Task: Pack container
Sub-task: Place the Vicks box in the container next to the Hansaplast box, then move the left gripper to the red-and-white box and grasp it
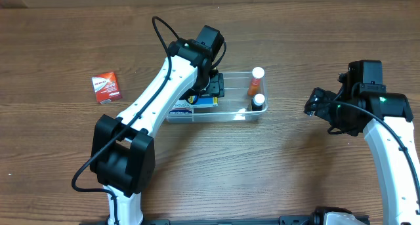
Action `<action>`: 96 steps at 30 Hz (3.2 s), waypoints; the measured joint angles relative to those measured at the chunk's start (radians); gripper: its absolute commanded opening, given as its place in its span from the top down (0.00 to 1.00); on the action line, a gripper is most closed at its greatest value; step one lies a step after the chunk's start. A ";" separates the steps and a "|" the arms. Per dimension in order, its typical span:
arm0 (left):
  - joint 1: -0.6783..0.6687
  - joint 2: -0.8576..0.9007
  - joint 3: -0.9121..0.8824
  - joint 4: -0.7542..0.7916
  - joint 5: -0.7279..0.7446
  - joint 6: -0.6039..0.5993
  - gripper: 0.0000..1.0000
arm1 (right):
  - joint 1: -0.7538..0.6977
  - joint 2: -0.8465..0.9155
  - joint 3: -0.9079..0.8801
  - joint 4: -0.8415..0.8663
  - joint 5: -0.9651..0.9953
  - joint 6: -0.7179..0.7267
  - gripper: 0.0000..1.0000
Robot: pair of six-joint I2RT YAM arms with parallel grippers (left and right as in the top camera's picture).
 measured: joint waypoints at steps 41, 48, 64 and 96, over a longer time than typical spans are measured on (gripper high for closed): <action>0.000 0.022 0.088 -0.208 -0.053 0.001 0.00 | 0.000 0.000 0.000 -0.001 0.000 0.000 0.03; 0.177 -0.261 0.232 -0.264 -0.196 0.009 0.00 | 0.000 0.000 0.000 0.000 -0.001 0.000 0.03; 0.703 0.145 0.218 -0.128 -0.176 0.226 0.00 | 0.000 0.000 0.000 0.000 -0.001 -0.001 0.03; 0.703 0.332 0.217 -0.063 -0.063 0.347 0.26 | 0.000 0.000 0.000 0.003 -0.001 -0.004 0.03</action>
